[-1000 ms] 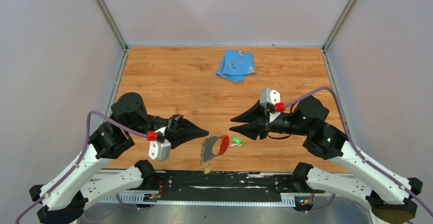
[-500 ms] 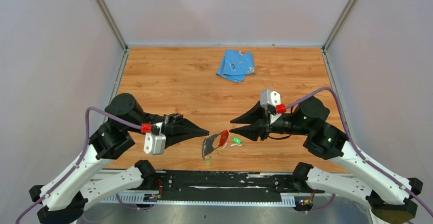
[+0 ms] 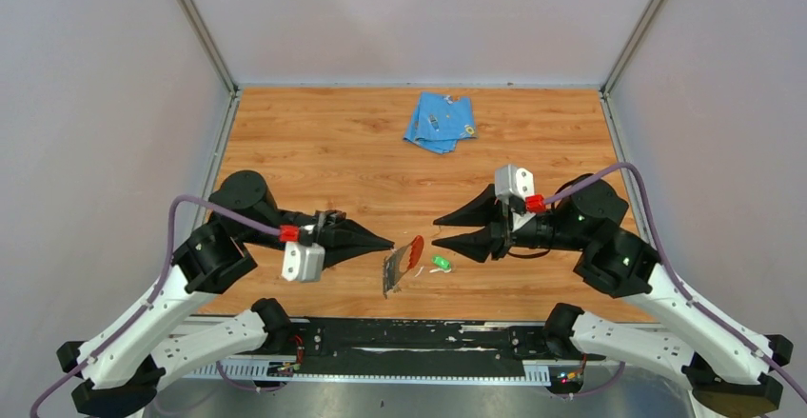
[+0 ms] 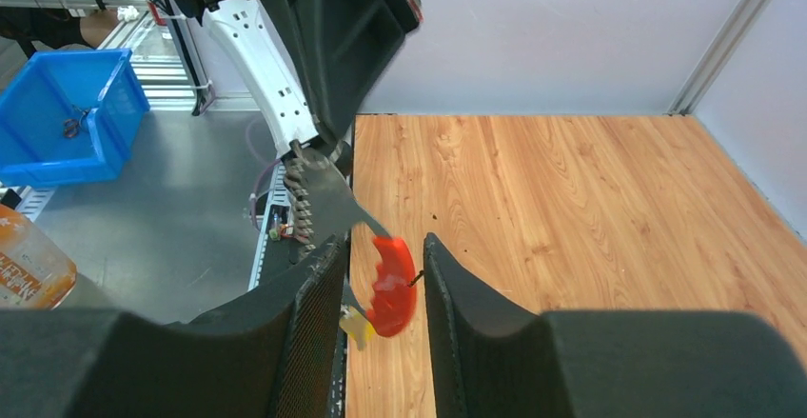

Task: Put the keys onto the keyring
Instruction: Adjust the keyring.

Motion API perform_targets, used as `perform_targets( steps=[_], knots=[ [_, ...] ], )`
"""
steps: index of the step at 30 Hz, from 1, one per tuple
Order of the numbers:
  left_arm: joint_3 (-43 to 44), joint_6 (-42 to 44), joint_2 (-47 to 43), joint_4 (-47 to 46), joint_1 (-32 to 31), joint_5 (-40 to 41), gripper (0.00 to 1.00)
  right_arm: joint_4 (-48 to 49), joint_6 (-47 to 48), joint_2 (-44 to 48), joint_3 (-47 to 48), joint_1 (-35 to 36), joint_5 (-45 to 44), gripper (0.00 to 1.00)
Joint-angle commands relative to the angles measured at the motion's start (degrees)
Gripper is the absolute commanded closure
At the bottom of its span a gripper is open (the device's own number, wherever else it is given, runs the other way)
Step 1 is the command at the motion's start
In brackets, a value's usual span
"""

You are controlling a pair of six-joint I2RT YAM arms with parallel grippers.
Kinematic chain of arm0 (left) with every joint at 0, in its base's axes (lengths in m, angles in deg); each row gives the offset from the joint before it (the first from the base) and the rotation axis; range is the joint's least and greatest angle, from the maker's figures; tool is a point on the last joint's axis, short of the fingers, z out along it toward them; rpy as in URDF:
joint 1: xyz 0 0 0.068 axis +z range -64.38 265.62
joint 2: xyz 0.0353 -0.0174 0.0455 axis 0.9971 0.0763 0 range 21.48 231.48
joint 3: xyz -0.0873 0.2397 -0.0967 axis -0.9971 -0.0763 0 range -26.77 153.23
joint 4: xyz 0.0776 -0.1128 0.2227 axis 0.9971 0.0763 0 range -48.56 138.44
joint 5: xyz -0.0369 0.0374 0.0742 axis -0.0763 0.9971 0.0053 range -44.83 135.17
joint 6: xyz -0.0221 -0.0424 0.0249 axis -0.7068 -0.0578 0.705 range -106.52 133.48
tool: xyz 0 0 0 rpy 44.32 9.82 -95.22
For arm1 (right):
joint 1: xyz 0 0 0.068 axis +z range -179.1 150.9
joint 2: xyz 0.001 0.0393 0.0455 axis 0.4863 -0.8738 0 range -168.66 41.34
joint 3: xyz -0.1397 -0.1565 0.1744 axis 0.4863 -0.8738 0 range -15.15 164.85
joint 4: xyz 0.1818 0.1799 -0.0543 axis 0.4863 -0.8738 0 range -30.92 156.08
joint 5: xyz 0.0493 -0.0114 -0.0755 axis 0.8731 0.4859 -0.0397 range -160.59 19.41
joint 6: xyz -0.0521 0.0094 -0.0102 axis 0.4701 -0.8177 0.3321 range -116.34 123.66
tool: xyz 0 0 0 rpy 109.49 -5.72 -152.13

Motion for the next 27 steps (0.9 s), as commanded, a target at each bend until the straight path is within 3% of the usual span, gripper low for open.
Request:
perform_targets(
  steps=[1,8,18,27],
  knots=[
    [1.42,-3.84,3.16,8.39,-0.33,9.05,1.0,-6.52,1.53,-2.11,5.6,0.32,-2.58,0.61],
    [4.14,-6.97,8.11,17.67,-0.34,15.71,1.0,-14.4,2.93,-8.09,10.22,0.32,-3.12,0.57],
    [5.65,-9.86,9.16,18.18,-0.34,16.77,1.0,-19.2,6.26,-15.47,13.6,1.81,-4.25,0.58],
    [6.13,-9.86,9.63,17.85,-0.34,17.92,1.0,-16.85,3.55,-17.78,13.33,2.87,-2.63,0.61]
  ],
)
